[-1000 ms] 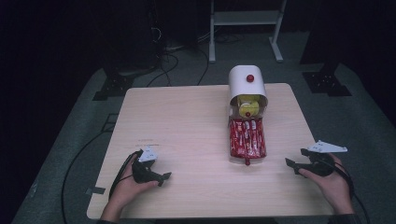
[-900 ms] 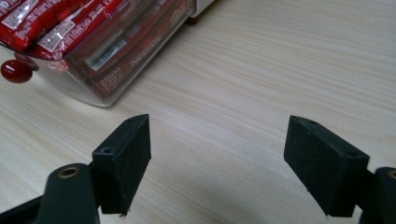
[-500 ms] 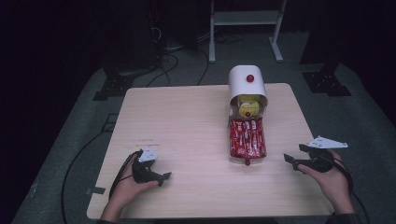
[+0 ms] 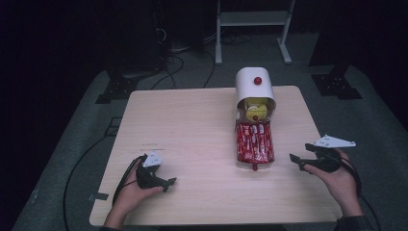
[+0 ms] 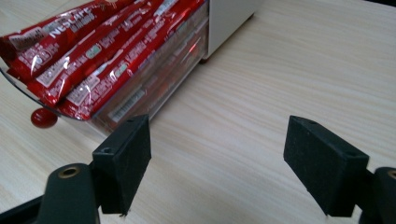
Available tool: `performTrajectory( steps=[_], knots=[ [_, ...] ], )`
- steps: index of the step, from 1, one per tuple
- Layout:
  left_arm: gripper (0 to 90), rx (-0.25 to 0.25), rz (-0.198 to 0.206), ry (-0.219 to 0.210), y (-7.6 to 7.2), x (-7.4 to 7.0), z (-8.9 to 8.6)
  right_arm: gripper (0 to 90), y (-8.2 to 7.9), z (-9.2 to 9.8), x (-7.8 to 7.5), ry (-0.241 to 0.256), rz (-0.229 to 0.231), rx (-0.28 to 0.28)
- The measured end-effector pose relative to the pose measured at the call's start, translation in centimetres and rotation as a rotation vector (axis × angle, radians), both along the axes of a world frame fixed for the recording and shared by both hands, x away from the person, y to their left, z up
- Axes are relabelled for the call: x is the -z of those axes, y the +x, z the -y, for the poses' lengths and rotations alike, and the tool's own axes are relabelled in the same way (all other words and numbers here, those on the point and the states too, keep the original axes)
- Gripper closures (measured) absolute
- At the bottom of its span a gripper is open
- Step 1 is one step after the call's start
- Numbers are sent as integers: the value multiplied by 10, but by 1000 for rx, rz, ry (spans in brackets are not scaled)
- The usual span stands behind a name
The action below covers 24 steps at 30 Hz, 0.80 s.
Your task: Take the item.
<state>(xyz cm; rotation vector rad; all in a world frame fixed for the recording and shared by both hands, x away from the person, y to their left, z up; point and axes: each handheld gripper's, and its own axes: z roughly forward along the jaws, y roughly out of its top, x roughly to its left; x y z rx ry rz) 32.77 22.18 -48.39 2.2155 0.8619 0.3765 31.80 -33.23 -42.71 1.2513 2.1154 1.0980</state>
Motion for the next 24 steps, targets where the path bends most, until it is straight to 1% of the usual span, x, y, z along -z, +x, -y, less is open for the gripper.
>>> performTrajectory(
  steps=[16,24],
  knots=[
    [0,0,0,0,0,0,0,222,9,-9,-15,22,19,-27],
    [0,0,0,0,0,0,0,222,13,-13,-20,20,31,-37]
  ],
)
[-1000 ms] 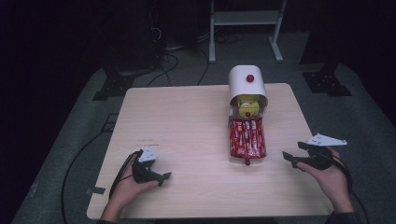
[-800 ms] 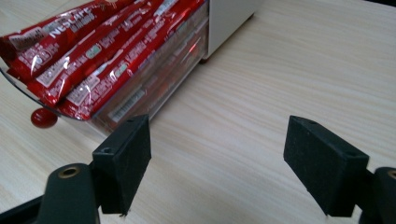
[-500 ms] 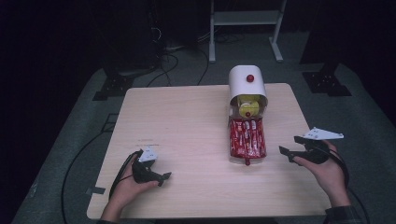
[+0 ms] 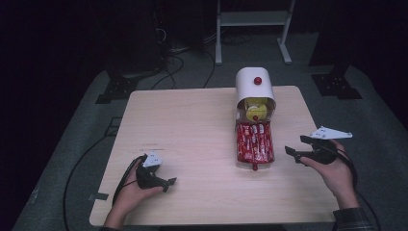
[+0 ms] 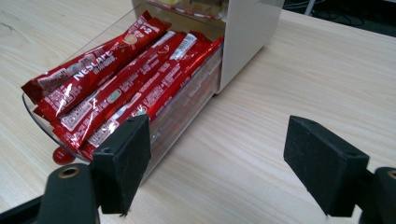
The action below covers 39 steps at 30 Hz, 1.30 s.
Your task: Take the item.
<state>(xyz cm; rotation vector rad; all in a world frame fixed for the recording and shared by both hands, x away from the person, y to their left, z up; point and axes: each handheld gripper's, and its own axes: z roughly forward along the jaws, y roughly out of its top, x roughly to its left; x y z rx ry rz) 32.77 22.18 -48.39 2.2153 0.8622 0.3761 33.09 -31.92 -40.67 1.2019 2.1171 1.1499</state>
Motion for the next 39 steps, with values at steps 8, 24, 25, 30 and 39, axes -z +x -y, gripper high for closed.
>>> performTrajectory(
  steps=[8,24,25,30,39],
  knots=[
    [0,0,0,0,0,0,0,222,3,-4,-6,7,11,-9],
    [0,1,1,0,0,0,0,222,12,-21,-14,6,23,-43],
    [0,0,1,0,0,0,0,222,12,-23,-15,6,24,-45],
    [0,0,1,0,0,0,0,225,15,-28,-15,9,22,-55],
    [0,0,1,0,0,0,0,226,19,-38,-18,9,31,-72]
  ],
)
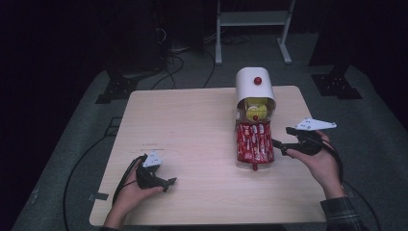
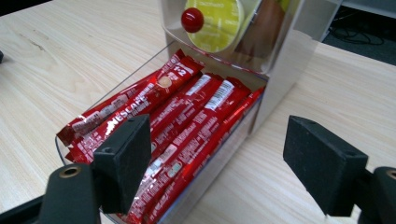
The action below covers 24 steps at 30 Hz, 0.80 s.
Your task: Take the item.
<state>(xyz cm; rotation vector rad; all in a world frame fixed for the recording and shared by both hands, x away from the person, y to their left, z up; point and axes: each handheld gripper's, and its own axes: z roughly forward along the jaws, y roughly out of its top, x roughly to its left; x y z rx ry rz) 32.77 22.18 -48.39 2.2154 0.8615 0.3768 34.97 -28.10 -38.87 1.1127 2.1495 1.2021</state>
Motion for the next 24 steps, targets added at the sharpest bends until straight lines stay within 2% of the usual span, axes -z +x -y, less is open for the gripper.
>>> performTrajectory(
  steps=[24],
  knots=[
    [0,0,0,0,0,0,0,231,13,-28,-2,-1,5,-42]
  ],
)
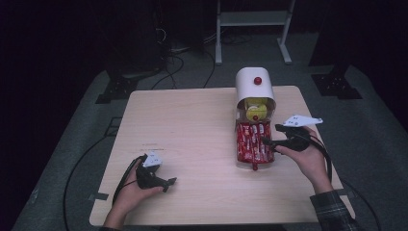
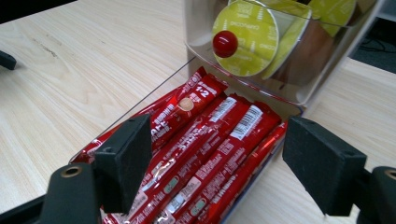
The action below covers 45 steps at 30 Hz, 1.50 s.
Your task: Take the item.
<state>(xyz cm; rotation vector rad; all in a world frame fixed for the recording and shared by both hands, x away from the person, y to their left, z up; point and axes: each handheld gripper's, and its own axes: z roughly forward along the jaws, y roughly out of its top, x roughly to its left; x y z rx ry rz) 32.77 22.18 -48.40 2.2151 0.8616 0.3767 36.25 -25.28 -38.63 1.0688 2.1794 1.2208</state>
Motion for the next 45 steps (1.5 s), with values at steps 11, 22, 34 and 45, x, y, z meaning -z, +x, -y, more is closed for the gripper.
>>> performTrajectory(
  steps=[11,22,34,45],
  knots=[
    [0,-2,0,-3,0,0,0,247,7,-14,7,-12,-12,-24],
    [0,0,0,0,0,0,0,304,10,-20,16,-39,-17,-28],
    [0,0,0,0,0,0,0,371,14,-25,28,-49,-36,-18],
    [0,0,0,0,0,0,0,439,16,-26,34,-53,-50,-16]
  ],
)
